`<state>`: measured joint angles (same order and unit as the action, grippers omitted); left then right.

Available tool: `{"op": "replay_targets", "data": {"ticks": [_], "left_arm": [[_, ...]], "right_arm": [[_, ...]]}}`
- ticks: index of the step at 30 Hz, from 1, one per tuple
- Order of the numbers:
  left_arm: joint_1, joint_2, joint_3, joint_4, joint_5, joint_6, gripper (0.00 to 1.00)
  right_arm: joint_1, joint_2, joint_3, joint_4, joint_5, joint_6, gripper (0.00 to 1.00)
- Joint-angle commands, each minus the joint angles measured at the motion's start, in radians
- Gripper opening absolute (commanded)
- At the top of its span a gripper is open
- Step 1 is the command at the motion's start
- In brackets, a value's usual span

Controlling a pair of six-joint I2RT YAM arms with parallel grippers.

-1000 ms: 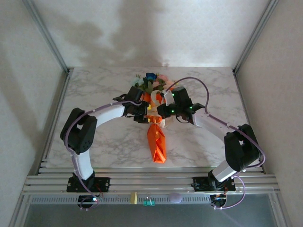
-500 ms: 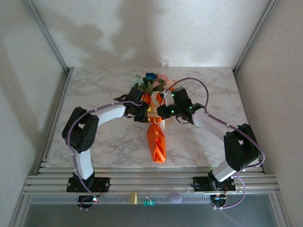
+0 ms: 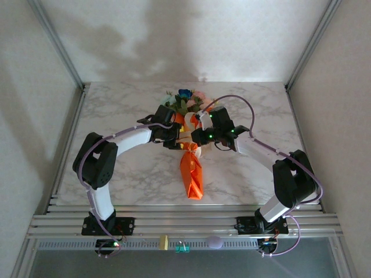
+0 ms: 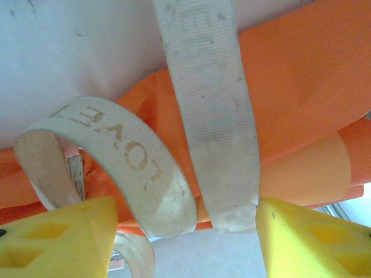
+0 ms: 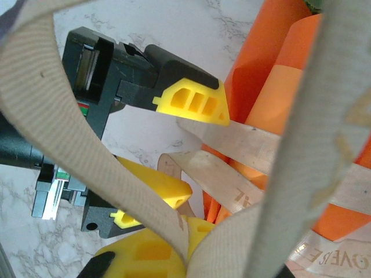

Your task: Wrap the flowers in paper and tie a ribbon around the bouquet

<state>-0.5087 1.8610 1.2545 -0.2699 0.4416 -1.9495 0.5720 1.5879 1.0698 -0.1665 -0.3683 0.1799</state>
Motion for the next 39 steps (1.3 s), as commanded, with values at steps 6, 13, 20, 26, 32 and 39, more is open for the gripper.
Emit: {"op": "replay_targets", "data": {"ticks": [6,13,20,26,32,39], "left_arm": [[0.013,0.057,0.042,0.000,0.005,0.002,0.56],[0.013,0.067,0.046,-0.027,0.005,0.021,0.40],[0.013,0.039,0.038,-0.048,-0.002,0.029,0.35],[0.012,0.021,0.025,-0.065,-0.009,0.037,0.24],[0.012,0.011,0.019,-0.061,-0.027,0.040,0.13],[0.010,-0.009,-0.008,-0.038,-0.027,0.043,0.07]], "right_arm": [[-0.006,0.017,0.038,-0.018,-0.024,0.003,0.00],[-0.006,0.026,0.048,-0.021,-0.027,0.003,0.00],[-0.006,0.030,0.064,-0.034,-0.025,-0.002,0.00],[-0.006,0.033,0.072,-0.050,-0.025,-0.009,0.00],[-0.007,0.041,0.089,-0.090,-0.029,-0.008,0.00],[-0.027,0.131,0.225,-0.250,-0.053,0.064,0.00]]}}
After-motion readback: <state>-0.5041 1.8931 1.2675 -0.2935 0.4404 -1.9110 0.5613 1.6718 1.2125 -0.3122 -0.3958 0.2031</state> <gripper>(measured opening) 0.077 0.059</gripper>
